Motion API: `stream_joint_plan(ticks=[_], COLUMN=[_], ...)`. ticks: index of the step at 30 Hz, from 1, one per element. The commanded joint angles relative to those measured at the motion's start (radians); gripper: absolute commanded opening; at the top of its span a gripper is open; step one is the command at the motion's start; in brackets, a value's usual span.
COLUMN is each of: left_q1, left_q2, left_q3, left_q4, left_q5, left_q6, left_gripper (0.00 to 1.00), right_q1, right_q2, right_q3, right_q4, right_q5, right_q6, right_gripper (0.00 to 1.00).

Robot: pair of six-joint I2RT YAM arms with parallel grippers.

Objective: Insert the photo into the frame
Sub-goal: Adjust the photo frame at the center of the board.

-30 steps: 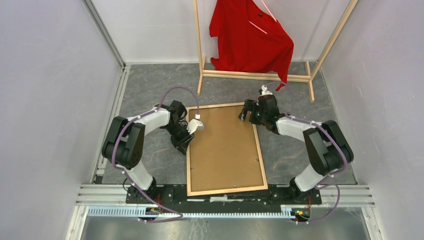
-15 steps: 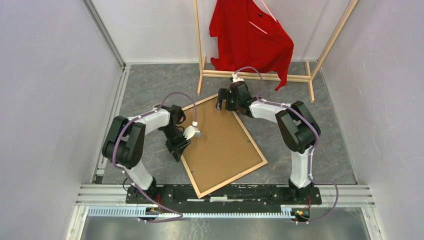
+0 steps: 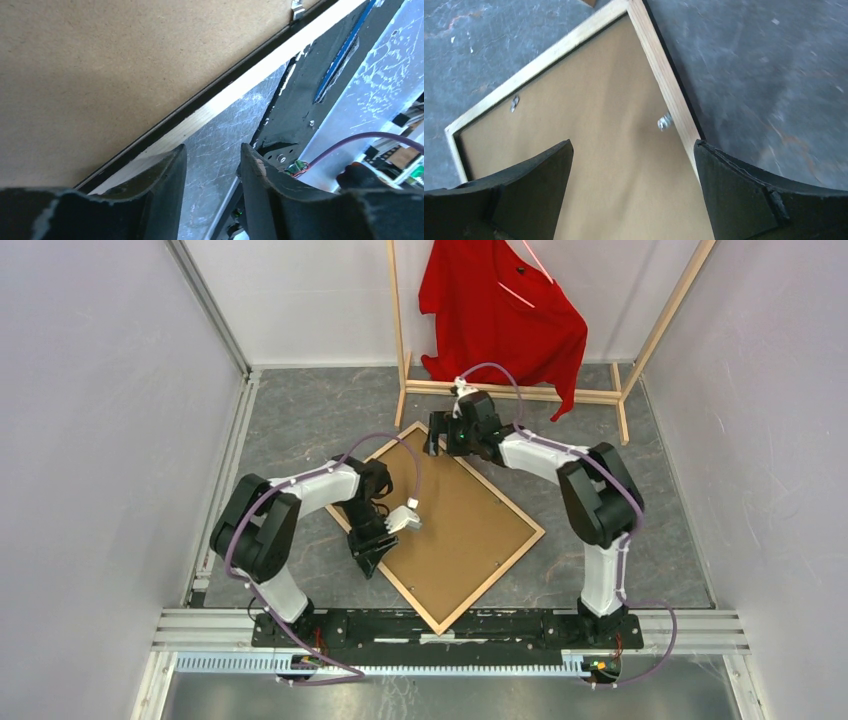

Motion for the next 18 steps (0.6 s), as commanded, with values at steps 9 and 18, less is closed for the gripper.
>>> stream_joint_plan(ticks=[9, 18], left_q1=[0.08, 0.507], left_q2=[-0.142, 0.194], left_q3=[0.269, 0.719], left_q4=[-0.087, 0.011], left_q5=[-0.069, -0.087], left_q6=[0.196, 0.056], left_gripper=[0.52, 0.36], right_q1=[-0.094, -0.132], right_q2=[-0.531, -1.067], right_q3=[-0.339, -0.815], right_q4=[-0.209, -0.33], right_q5=[0.186, -0.013], right_q6=[0.03, 0.14], right_gripper=[0.98, 0.98])
